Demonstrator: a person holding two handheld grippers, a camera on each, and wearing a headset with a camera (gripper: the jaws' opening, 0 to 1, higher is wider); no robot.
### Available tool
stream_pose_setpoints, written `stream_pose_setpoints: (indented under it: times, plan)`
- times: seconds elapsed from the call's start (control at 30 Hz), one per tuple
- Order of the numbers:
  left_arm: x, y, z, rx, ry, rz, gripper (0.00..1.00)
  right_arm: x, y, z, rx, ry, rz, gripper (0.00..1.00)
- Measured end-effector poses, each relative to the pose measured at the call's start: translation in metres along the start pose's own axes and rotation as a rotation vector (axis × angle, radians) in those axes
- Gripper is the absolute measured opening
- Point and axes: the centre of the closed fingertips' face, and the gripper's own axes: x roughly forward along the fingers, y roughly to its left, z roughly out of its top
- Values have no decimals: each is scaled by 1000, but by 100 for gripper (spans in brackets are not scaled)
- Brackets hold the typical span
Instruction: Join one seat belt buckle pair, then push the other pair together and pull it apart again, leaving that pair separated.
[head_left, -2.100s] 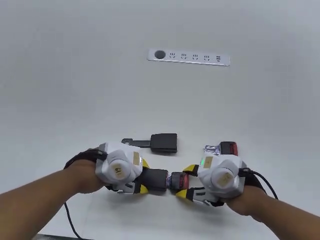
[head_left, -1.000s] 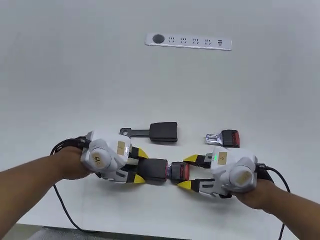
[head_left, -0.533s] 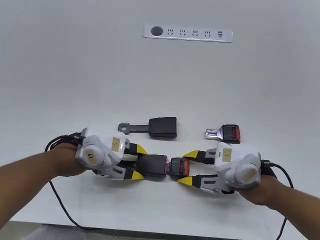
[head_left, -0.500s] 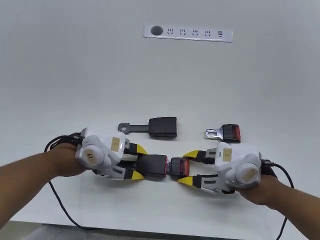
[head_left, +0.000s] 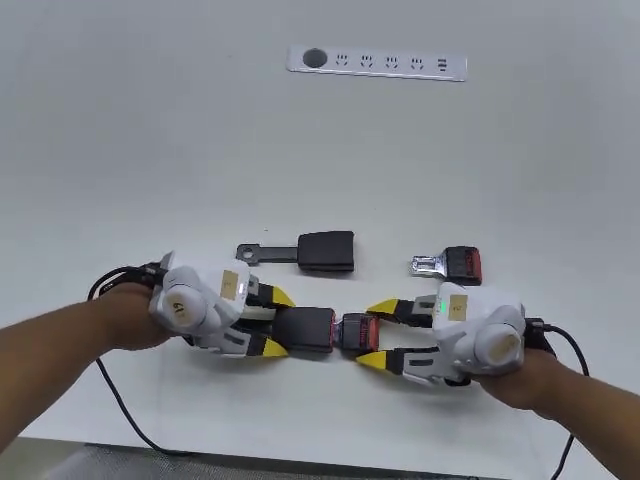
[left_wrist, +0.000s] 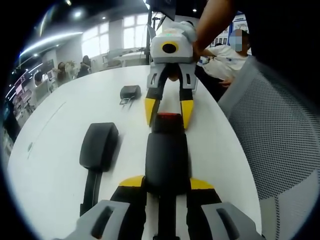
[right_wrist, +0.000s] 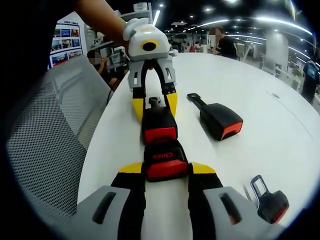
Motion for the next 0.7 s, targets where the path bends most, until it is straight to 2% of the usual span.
stream_pose_setpoints:
  times: [0.2,0.37,0.47,0.57,0.63,0.7]
  plan:
    - [1,-1,2,5,15,0,31,0,0,0,9,-6,-1,32]
    - [1,-2,3,11,41,7,32,1,1,0,-30,25,-12,33]
    - [2,-3,4,3,52,17,32,1,1,1,-29,35,-17,33]
    - [2,-2,4,-13,85,14,32,2,0,0,-42,50,-19,33]
    - [3,-3,3,8,103,19,33,1,0,1,-54,59,-20,33]
    - [4,-3,4,-8,114,29,33,2,1,3,-52,71,-27,34]
